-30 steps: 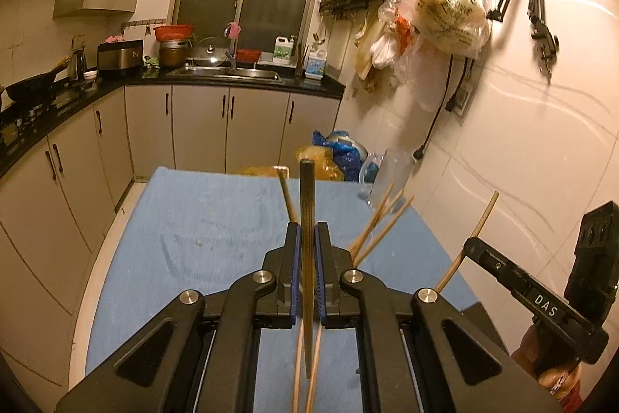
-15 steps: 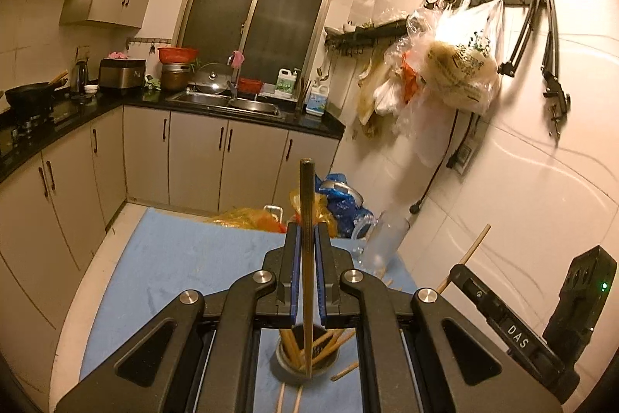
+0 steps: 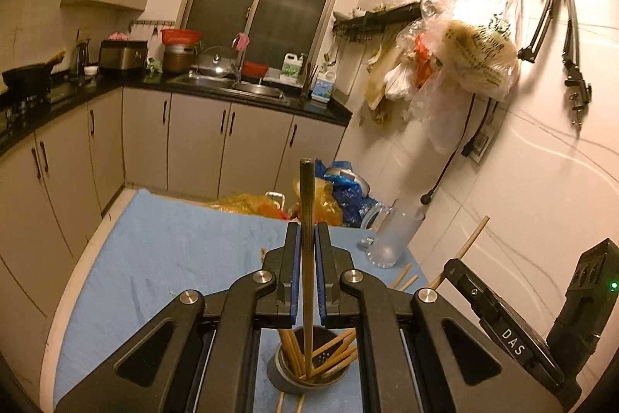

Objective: Organize utensils
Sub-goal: 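Lift the chopsticks upright with both tools and carry them over the grey cup, then lower the chopsticks into the grey cup with both tools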

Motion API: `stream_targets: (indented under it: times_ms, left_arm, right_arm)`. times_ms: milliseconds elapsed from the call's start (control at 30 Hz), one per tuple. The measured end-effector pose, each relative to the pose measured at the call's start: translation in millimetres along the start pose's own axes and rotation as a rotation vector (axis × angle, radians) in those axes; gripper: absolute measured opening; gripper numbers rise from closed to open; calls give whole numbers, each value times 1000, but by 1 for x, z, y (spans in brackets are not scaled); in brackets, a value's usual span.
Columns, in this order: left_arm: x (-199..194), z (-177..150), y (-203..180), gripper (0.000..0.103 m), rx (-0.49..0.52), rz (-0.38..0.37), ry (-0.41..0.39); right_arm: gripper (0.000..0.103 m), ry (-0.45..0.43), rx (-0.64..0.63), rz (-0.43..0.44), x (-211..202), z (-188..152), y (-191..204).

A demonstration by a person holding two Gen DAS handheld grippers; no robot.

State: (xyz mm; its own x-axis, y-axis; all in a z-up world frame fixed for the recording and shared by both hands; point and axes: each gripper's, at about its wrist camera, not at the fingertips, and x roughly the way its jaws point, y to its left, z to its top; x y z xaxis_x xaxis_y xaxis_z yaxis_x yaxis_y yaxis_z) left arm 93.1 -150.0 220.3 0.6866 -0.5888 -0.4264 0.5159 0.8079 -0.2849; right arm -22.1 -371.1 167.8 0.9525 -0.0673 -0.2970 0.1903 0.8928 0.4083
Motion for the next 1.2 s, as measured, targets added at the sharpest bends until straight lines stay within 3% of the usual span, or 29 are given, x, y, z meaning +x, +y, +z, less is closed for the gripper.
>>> stream_targets:
  times_ms: [667, 1200]
  left_arm:
    - [27, -60, 19, 7, 27, 8, 111]
    - [37, -65, 20, 7, 37, 15, 125]
  right_arm:
    - [7, 118, -15, -13, 24, -47, -9]
    - [7, 147, -17, -23, 35, -53, -15]
